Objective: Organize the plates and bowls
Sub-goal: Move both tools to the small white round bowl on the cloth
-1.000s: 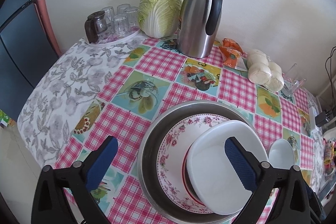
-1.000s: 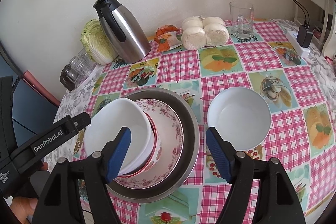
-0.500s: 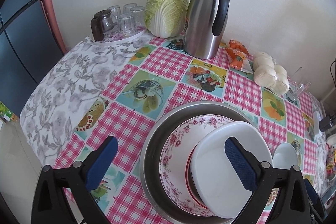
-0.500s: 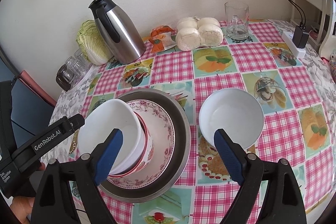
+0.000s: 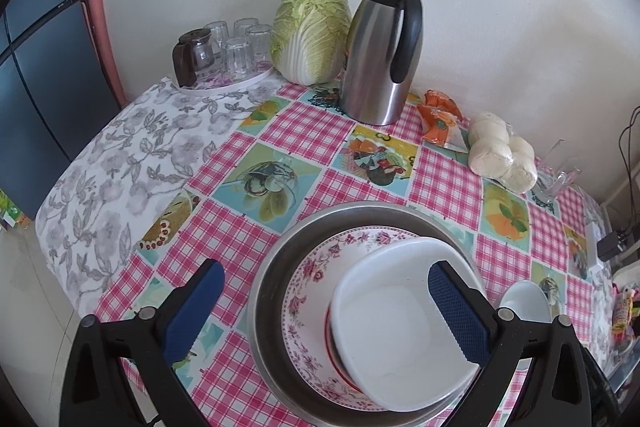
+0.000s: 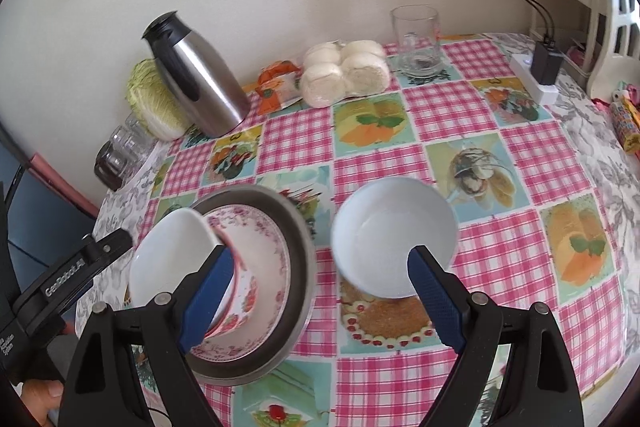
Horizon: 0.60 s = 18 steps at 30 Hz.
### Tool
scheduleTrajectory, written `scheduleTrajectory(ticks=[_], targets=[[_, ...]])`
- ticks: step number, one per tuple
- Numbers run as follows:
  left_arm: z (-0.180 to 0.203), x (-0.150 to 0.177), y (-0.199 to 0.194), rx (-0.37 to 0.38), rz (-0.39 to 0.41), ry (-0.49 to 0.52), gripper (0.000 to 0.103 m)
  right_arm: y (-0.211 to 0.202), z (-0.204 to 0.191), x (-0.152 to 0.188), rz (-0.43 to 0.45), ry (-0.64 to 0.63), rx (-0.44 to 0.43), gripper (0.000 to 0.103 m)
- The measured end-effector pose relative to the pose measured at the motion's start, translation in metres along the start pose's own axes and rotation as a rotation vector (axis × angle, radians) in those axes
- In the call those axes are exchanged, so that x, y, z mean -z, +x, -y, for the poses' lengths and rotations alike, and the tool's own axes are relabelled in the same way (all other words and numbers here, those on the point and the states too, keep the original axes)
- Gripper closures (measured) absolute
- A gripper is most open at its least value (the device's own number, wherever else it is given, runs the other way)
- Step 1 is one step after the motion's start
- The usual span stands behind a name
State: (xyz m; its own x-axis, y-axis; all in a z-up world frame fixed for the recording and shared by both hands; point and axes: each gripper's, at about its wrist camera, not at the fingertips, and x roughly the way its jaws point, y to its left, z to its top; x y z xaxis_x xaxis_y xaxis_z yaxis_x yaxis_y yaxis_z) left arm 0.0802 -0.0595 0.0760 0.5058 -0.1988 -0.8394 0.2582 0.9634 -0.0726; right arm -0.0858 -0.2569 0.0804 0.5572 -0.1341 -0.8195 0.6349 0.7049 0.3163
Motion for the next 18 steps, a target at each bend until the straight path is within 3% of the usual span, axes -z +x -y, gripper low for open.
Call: scheduleTrajectory(ticks=[11, 18], targets=[[0.052, 0.009, -0.018, 0.094, 0.021, 0.100, 0.000, -0.018, 0.076, -0.014, 0.036, 0.152, 0.068, 0.014], [0.095, 0.021, -0.016, 0.132, -0.010, 0.196, 0.000, -0.026, 0.120, -0.016, 0.046, 0.238, 0.106, 0.014]])
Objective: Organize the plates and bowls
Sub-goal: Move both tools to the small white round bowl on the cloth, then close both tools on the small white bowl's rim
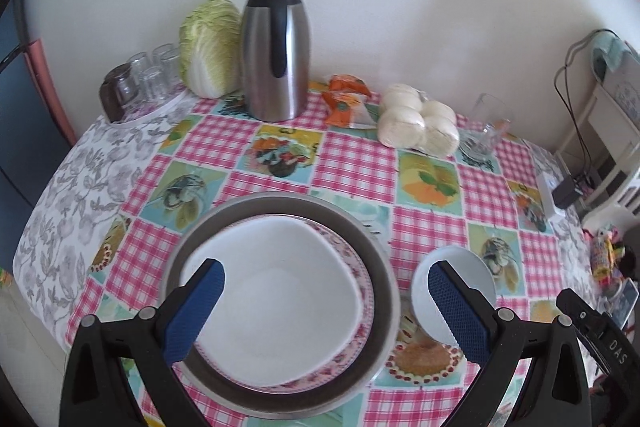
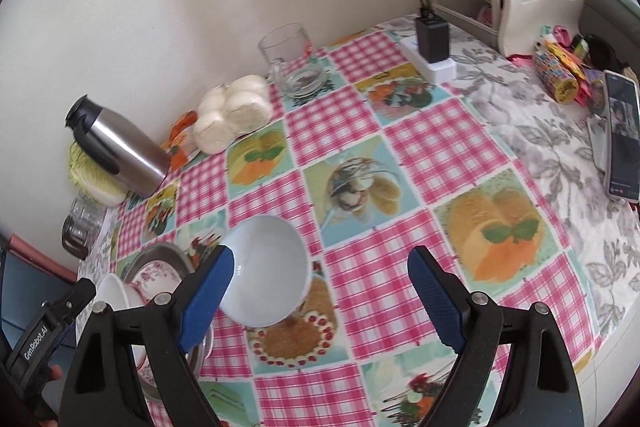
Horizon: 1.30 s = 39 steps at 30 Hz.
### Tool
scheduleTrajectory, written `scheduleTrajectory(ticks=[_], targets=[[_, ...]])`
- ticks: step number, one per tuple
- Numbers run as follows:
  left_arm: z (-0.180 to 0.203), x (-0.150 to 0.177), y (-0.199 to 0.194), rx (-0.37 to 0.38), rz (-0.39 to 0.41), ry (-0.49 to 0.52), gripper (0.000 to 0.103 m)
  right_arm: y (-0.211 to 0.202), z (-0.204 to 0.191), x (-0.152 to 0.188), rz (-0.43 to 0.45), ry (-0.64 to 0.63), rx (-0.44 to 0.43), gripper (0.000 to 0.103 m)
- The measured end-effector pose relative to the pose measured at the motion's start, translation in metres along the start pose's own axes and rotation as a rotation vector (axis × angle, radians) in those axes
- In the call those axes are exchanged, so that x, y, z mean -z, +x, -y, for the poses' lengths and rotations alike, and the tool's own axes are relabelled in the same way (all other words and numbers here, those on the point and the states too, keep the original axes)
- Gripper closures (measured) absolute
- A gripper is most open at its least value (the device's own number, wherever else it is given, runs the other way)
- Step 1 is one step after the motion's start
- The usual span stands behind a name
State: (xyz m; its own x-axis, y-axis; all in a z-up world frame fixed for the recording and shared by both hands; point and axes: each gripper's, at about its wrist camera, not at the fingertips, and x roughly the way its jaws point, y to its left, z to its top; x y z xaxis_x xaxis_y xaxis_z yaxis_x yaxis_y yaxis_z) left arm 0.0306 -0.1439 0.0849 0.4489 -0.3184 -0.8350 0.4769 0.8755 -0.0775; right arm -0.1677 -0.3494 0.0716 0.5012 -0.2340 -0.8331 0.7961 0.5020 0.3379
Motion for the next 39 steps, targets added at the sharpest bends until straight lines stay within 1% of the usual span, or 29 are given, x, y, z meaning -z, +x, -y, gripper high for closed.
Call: scheduleTrajectory(ticks=[6, 11, 16, 27, 32, 39], targets=[[0.029, 0.002, 0.008, 0.029, -0.027, 0.051, 0.000, 0.003, 0.024, -0.004, -0.010, 0.042, 0.018, 0.014], [0.052, 0.001, 0.016, 0.050, -0.042, 0.093, 0.000, 0.010, 0.033, -0.005, -0.029, 0.058, 0.033, 0.014], [0.063, -0.003, 0.026, 0.075, -0.063, 0.092, 0.000, 0.022, 0.032, -0.003, -0.059, 0.044, 0.052, 0.014], [0.085, -0.009, 0.048, 0.087, -0.079, 0.134, 0.001, 0.051, 0.029, 0.005, -0.133, 0.027, 0.065, 0.014], [0.090, -0.007, 0.062, 0.105, -0.118, 0.128, 0.005, 0.065, 0.025, 0.010, -0.167, 0.015, 0.057, 0.014], [0.098, -0.004, 0.076, 0.109, -0.149, 0.139, 0.009, 0.080, 0.025, 0.016, -0.203, 0.011, 0.058, 0.014]])
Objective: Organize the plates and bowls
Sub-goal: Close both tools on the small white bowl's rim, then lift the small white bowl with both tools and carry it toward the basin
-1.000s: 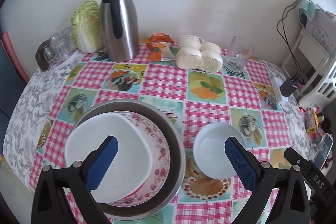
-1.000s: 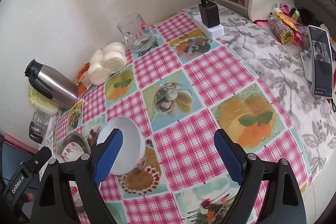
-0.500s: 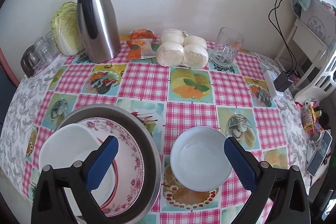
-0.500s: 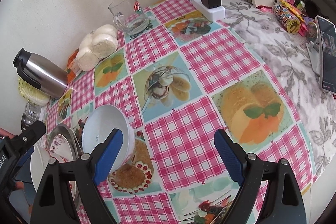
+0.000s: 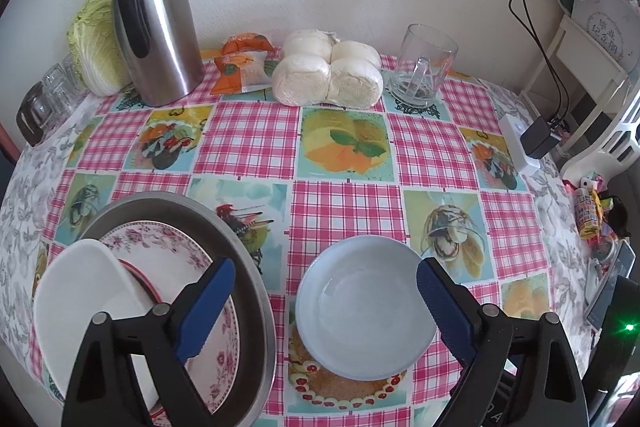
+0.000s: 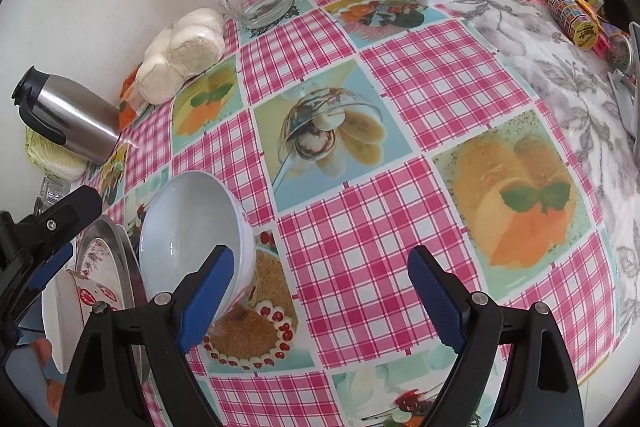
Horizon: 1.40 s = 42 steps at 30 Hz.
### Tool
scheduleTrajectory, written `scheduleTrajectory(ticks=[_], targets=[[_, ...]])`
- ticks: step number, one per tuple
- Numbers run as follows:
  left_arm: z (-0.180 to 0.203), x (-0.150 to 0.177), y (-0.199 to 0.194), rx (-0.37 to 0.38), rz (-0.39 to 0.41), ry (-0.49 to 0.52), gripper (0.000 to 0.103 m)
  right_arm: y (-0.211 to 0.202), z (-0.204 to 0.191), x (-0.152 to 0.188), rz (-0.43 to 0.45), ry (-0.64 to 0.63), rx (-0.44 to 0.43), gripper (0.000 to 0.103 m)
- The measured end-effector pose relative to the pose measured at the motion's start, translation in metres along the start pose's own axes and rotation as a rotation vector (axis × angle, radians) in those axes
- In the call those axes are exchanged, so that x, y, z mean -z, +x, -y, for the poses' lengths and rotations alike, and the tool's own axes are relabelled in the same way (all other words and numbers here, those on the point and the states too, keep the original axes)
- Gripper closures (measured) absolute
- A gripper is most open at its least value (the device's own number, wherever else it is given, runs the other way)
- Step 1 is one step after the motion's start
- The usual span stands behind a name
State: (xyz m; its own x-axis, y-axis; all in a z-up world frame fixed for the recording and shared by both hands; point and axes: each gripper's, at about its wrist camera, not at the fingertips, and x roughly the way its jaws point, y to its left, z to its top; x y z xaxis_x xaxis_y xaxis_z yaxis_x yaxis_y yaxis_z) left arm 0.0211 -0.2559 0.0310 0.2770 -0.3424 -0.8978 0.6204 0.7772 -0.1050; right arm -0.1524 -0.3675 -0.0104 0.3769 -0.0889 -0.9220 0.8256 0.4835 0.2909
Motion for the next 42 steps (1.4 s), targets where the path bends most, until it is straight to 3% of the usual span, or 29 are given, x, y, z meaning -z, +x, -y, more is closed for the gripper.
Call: scheduleTrajectory(ticks=[15, 19, 22, 24, 30, 37, 39, 42], targets=[[0.007, 0.001, 0.022, 0.014, -0.041, 0.012, 0.018, 0.013, -0.010, 0.000, -0.002, -0.033, -0.018, 0.014], [0.005, 0.001, 0.028, 0.018, -0.053, 0.001, 0.021, 0.015, -0.018, 0.000, 0.045, -0.068, 0.001, 0.014], [0.004, 0.001, 0.031, 0.020, -0.061, -0.004, 0.026, 0.014, -0.023, -0.001, 0.066, -0.084, -0.036, 0.016], [0.003, 0.002, 0.032, 0.022, -0.064, -0.008, 0.027, 0.017, -0.026, -0.001, 0.064, -0.087, -0.042, 0.033], [0.001, 0.002, 0.033, 0.028, -0.067, -0.013, 0.030, 0.023, -0.029, 0.001, 0.045, -0.088, -0.048, 0.066], [0.000, 0.003, 0.038, 0.026, -0.077, -0.022, 0.031, 0.023, -0.037, 0.002, 0.060, -0.112, -0.101, 0.076], [-0.001, 0.002, 0.038, 0.025, -0.078, -0.021, 0.031, 0.028, -0.039, 0.003, 0.051, -0.113, -0.104, 0.085], [0.000, 0.003, 0.039, 0.024, -0.080, -0.019, 0.031, 0.031, -0.037, 0.004, 0.034, -0.101, -0.126, 0.091]])
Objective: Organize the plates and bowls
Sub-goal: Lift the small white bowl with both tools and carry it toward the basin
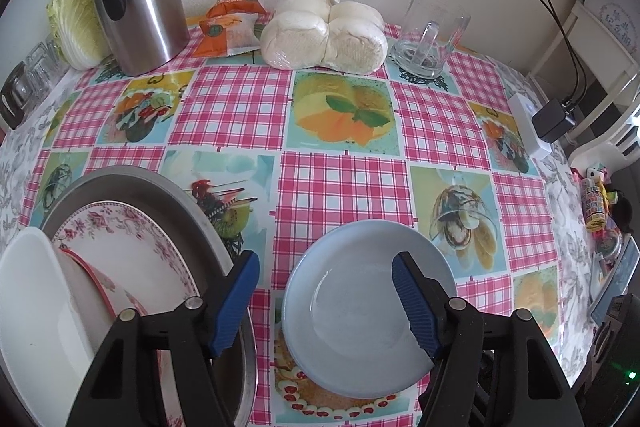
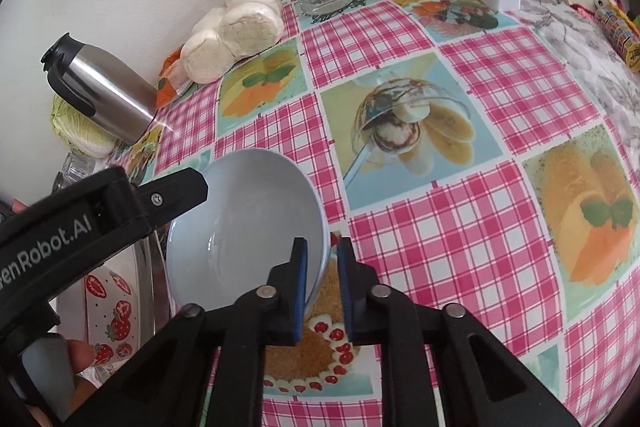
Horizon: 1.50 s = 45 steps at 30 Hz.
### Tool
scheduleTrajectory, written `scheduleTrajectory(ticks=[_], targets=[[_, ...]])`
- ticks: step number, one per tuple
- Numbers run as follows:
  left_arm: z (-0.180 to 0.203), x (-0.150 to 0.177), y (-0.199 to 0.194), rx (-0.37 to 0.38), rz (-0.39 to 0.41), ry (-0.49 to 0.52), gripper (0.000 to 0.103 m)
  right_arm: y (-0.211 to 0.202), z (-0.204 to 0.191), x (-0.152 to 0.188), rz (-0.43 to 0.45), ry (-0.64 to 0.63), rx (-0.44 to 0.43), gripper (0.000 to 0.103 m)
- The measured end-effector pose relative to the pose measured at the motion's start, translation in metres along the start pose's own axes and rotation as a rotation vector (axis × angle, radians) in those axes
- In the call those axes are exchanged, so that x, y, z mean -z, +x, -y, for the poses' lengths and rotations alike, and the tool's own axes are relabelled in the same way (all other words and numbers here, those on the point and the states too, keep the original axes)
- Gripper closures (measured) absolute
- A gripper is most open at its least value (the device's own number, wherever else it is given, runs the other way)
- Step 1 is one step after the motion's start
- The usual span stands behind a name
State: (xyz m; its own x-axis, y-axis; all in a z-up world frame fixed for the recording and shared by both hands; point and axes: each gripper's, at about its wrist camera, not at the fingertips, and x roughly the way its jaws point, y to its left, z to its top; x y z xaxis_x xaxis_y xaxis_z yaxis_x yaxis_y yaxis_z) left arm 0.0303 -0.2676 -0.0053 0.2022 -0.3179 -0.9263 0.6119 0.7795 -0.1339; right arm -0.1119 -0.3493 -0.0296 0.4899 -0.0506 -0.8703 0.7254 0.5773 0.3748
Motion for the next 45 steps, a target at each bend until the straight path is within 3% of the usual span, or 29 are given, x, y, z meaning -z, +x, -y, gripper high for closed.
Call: scheduleTrajectory(ticks=[9, 20, 45], targets=[[0.000, 0.002, 0.006, 0.000, -0.017, 0.003, 0.042, -0.005, 0.005, -0.002, 0.011, 0.021, 0.001, 0.093], [0.008, 0.008, 0.021, 0.004, -0.053, 0.039, 0.070, -0.004, 0.019, 0.000, -0.007, 0.067, 0.015, 0.093], [0.006, 0.018, 0.038, 0.001, -0.095, 0.027, 0.078, 0.007, 0.021, 0.003, -0.049, 0.097, -0.005, 0.092]])
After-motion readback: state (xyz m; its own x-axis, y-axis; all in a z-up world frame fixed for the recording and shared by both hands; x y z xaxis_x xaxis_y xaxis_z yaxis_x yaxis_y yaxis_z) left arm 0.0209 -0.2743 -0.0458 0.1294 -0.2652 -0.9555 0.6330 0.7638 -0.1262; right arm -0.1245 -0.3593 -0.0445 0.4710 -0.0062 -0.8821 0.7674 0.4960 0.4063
